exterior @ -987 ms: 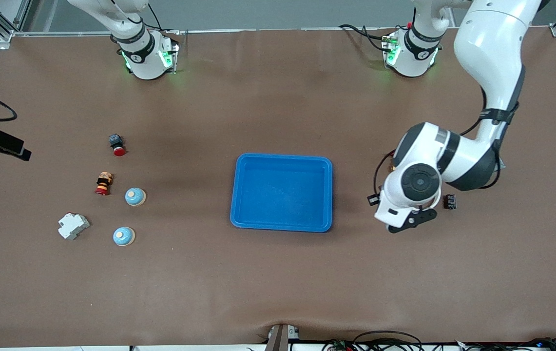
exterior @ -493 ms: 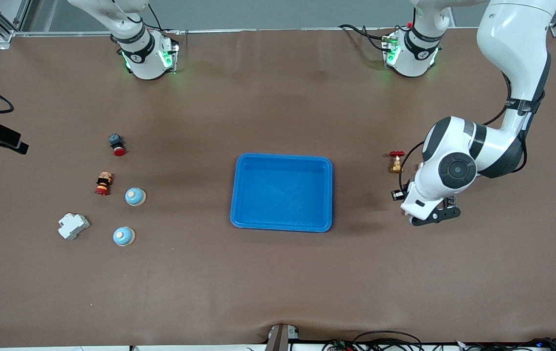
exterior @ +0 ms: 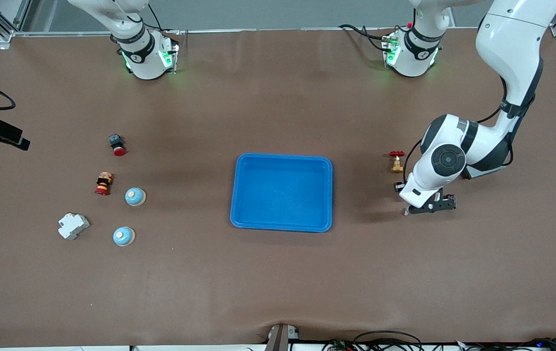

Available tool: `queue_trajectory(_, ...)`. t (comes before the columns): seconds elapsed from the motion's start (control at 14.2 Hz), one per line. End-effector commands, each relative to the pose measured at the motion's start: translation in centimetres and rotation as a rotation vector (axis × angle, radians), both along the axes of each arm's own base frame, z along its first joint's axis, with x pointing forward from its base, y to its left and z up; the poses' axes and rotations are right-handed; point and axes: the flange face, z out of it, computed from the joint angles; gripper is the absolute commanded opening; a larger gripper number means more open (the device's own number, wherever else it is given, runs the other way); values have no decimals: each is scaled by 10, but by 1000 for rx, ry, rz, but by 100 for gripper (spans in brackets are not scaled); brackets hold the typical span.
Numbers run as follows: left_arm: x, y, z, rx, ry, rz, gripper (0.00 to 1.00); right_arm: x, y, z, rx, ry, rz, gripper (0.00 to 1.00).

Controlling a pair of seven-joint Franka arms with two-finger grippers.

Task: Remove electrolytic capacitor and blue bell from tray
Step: 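Carry the capacitor with the left gripper toward the white arc piece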

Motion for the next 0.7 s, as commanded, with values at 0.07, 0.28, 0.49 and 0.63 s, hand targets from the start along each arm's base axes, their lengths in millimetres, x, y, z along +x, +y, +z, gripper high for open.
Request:
queue_trajectory(0.07,-4,11,-4,5,2,-61,0,-11,3,4,-1,-3,-11,100)
queue_trajectory(0.28,-3,18,-13,12,8,-76,0,-11,7,3,-1,0,-4,100)
queue_trajectory(0.49,-1,18,-23,5,4,-88,0,-10,7,0,-8,2,-11,100)
queue_trajectory(0.63,0,18,-25,3,5,-86,0,-10,11,0,-8,2,-5,100)
